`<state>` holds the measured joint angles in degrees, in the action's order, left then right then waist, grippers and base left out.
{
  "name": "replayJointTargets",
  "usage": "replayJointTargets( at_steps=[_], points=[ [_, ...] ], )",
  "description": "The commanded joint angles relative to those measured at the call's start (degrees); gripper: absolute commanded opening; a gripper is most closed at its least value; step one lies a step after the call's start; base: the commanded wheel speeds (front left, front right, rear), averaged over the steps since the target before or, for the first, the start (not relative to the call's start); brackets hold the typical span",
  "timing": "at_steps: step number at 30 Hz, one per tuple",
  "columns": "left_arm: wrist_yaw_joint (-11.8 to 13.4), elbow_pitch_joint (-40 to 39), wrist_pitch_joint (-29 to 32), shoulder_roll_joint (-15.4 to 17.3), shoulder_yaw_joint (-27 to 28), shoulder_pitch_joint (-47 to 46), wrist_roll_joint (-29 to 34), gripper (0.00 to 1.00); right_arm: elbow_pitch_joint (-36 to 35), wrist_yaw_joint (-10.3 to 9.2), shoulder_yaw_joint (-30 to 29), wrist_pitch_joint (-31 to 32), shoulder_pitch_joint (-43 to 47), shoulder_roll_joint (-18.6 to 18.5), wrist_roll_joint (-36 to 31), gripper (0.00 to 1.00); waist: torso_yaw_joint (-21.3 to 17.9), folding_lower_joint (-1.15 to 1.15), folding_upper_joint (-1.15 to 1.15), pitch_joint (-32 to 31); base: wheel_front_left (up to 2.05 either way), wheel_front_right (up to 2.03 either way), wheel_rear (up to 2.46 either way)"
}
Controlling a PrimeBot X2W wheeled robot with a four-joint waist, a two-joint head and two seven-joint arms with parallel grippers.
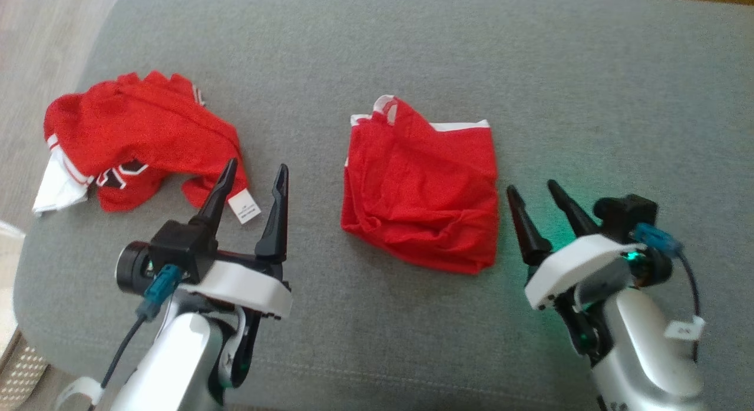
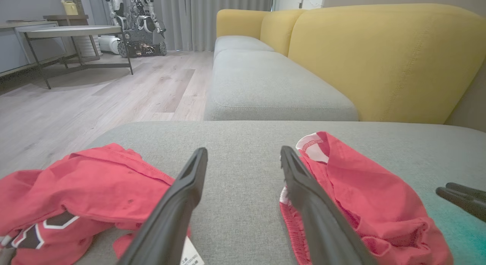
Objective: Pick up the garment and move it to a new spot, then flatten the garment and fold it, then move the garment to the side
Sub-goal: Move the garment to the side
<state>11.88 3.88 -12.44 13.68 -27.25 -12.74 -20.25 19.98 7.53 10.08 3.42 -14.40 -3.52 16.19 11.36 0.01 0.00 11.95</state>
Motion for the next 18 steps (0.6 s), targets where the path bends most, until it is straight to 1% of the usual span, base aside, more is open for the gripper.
replayJointTargets(
  at_steps=[1,4,6,10,13,15,16,18],
  points=[
    [-0.2,-1.2,-0.7,0.4,1.8,-3.0,0.7,1.00,0.8,-0.04,2.3,-0.9,-2.7,0.4,0.8,1.00,1.1,-0.01,0.00,1.1,0.00,0.00,0.00],
    [-0.5,-0.4,-1.1,-0.2,1.5,-3.7,0.6,1.00,5.6,-0.04,5.1,-1.0,-4.9,0.6,2.0,1.00,1.7,-0.01,0.00,1.8,0.00,0.00,0.00],
    [-0.7,0.1,-1.4,-0.6,1.4,-3.9,0.6,1.00,7.6,-0.04,7.6,-0.9,-5.7,0.6,3.1,1.00,1.9,-0.01,0.00,2.0,0.00,0.00,0.00],
    [-0.8,0.7,-1.8,-1.1,1.4,-4.1,0.6,1.00,9.7,-0.04,12.4,0.0,-6.2,0.6,5.1,1.00,1.7,-0.01,0.00,2.6,0.00,0.00,0.00],
    [-0.8,1.1,-2.0,-1.3,1.4,-4.4,0.6,1.00,10.3,-0.04,14.8,1.0,-6.1,0.6,6.2,1.00,1.3,-0.01,0.00,2.8,0.00,0.00,0.00],
    [-0.9,1.3,-2.1,-1.4,1.5,-4.6,0.6,1.00,10.6,-0.04,15.4,1.4,-6.4,0.6,6.5,0.28,1.1,-0.01,0.00,2.9,0.00,0.00,0.00],
    [-1.0,1.4,-2.1,-1.5,1.5,-4.7,0.6,1.00,10.7,-0.04,15.6,1.5,-6.6,0.6,6.8,0.00,1.0,-0.01,0.00,3.0,0.00,0.00,0.00],
    [-1.1,1.6,-2.2,-1.6,1.6,-4.9,0.7,1.00,10.9,-0.04,15.6,1.8,-7.1,0.6,7.0,0.00,0.7,-0.01,0.00,3.0,0.00,0.00,0.00]
  ],
)
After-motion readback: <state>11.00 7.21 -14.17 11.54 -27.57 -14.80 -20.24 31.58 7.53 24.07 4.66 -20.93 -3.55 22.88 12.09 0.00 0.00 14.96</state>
